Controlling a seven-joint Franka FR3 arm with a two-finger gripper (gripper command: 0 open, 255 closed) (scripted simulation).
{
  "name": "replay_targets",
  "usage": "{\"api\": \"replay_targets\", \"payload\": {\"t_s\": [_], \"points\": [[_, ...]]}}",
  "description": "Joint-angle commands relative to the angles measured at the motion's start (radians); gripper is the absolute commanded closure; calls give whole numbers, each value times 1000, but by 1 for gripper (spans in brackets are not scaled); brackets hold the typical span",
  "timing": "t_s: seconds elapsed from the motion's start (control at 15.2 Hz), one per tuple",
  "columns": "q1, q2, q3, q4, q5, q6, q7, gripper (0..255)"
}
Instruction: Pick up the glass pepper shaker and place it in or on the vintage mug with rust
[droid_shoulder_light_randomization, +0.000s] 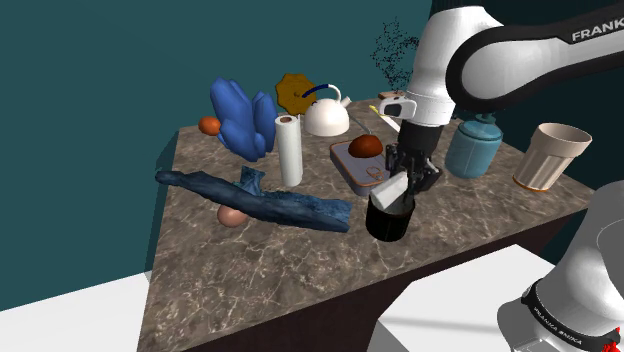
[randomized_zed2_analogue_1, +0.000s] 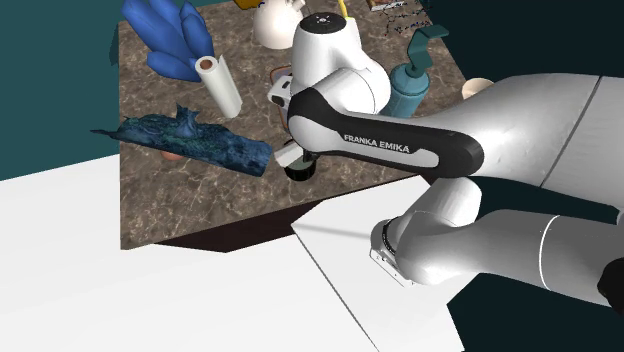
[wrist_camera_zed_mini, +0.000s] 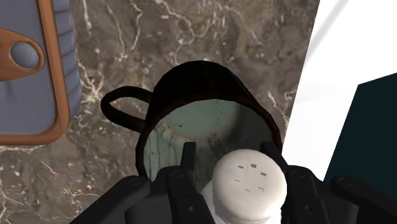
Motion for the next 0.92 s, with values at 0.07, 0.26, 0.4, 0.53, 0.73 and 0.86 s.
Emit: {"api": "replay_targets", "payload": {"t_s": [0.07,0.26,0.4,0.53,0.73,0.86], "points": [[0,0,0,-1,0,1,0,255],[0,0,0,-1,0,1,0,0],[0,0,0,-1,0,1,0,0],[0,0,0,-1,0,1,0,0],[-9,-28,-8,81,-14,-110,5,0],[-11,-33,-10,105,-17,-138,6,0]]}}
